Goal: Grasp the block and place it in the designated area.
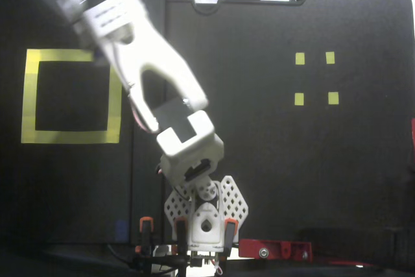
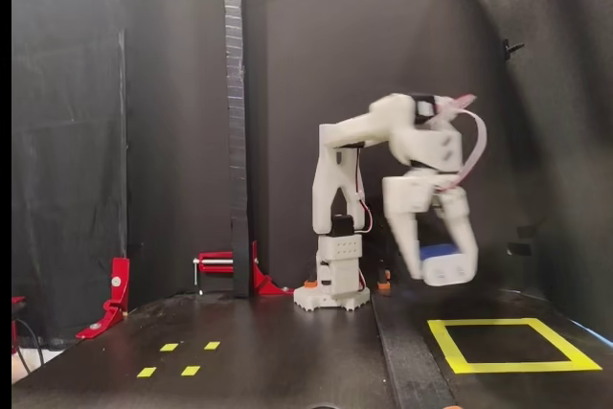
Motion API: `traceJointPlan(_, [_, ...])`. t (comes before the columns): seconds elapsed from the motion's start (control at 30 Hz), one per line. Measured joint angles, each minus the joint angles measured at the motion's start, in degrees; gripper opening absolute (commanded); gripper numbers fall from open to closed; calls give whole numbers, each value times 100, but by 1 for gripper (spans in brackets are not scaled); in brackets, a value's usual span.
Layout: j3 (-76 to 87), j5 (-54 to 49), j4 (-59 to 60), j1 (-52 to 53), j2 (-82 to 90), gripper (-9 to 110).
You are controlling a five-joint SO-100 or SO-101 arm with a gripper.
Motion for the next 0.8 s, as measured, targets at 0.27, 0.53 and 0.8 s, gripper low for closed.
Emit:
traceJointPlan(0.27, [0, 650, 114, -765, -35, 17])
traceJointPlan(0.53, [0, 800, 167, -1028, -35, 17])
traceJointPlan(0.8, [0, 844, 158, -1160, -149, 17])
